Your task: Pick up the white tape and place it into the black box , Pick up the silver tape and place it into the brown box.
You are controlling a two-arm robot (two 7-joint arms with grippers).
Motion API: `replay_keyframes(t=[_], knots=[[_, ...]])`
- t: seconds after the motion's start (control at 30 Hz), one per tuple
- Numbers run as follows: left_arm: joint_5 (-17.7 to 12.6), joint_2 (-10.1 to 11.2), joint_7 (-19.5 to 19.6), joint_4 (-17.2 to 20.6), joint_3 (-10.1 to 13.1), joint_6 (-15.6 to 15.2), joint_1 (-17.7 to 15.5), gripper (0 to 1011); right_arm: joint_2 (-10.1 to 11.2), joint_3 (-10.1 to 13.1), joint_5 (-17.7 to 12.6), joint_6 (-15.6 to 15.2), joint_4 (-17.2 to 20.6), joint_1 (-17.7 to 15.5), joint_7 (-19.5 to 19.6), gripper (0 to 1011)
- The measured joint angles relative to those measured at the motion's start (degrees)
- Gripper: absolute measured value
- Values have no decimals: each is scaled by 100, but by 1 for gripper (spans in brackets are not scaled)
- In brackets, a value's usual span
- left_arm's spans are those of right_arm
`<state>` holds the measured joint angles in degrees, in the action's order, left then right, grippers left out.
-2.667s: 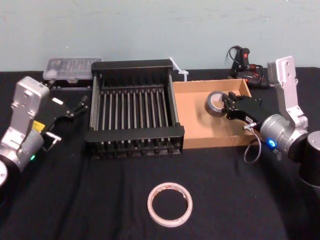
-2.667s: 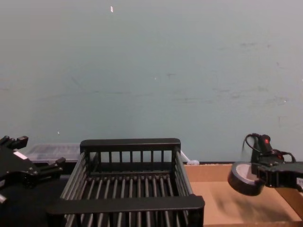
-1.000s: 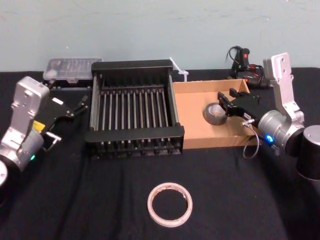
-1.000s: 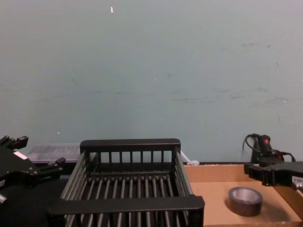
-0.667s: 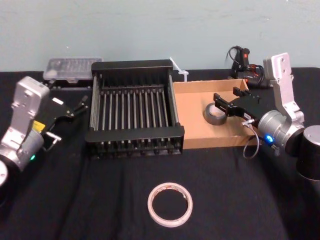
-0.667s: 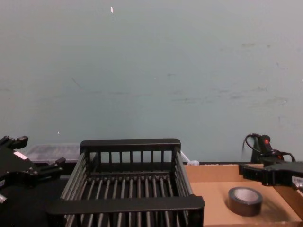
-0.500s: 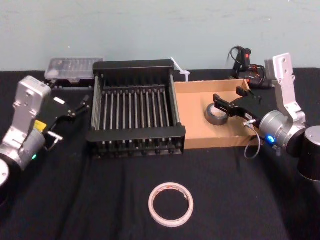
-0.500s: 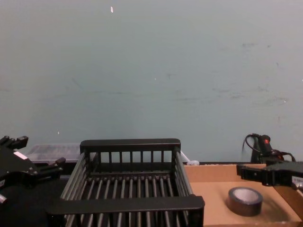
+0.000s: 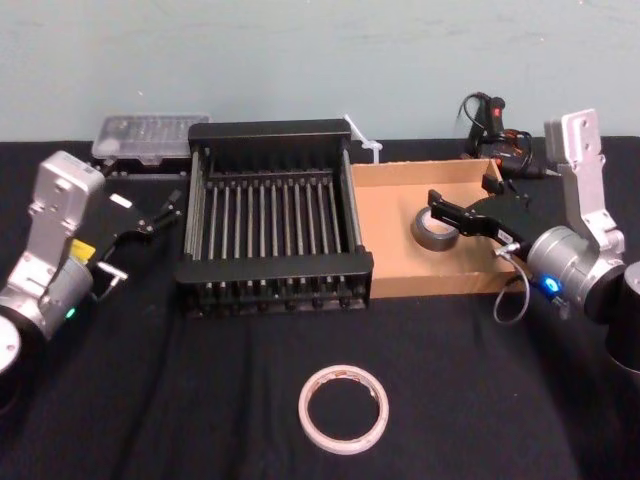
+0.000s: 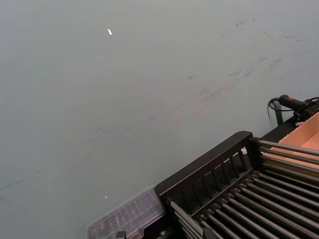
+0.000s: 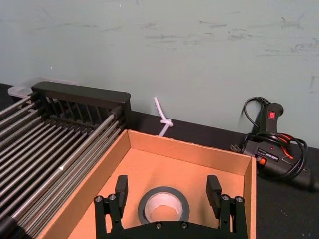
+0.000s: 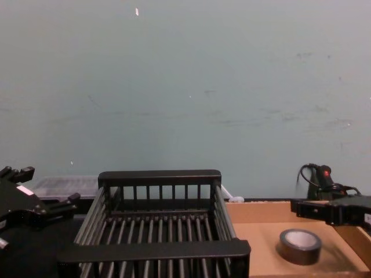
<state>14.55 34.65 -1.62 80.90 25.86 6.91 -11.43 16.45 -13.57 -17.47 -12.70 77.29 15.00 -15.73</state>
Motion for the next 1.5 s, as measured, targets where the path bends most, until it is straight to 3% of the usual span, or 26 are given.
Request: replay_keyframes(t=[0.83,1.5], knots=[[0,0,0,0,0,0,0,1001,474,163,-308,-55,1421,-1040,-36,1002],[0,0,0,0,0,0,0,1001,1058,191,-615,19,1991,-1651,-288,1002]])
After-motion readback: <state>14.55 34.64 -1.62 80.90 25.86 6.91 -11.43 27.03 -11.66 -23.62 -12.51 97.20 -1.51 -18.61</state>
